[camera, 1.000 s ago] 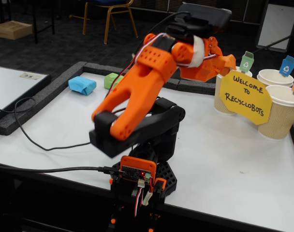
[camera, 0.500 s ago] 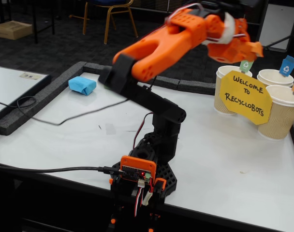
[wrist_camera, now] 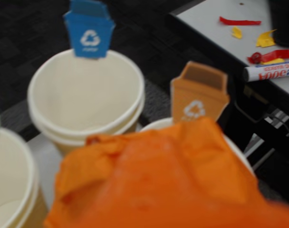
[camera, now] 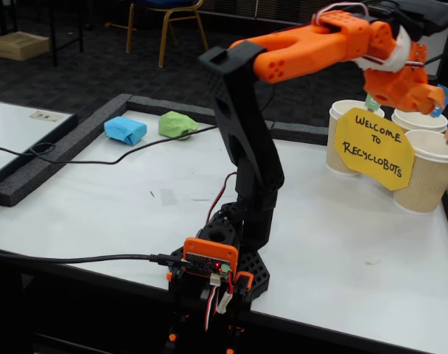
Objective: Sort rubbish by color.
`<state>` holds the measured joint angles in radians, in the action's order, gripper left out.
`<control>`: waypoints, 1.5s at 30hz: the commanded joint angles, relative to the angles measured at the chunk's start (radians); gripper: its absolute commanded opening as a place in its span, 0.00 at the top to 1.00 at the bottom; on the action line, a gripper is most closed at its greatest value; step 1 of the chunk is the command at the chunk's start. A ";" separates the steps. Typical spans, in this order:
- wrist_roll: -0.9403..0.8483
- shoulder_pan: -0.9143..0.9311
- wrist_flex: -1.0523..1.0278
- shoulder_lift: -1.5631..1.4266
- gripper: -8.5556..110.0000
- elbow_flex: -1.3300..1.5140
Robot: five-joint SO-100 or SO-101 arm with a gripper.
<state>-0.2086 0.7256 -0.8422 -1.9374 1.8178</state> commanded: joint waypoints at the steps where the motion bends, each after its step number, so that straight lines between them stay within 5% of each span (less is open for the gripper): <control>1: -0.021 0.046 0.032 0.043 0.93 -0.229; 45: -0.020 0.075 -0.080 0.109 0.78 -0.275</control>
<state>-0.2086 0.7762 -0.9250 -1.7641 1.6582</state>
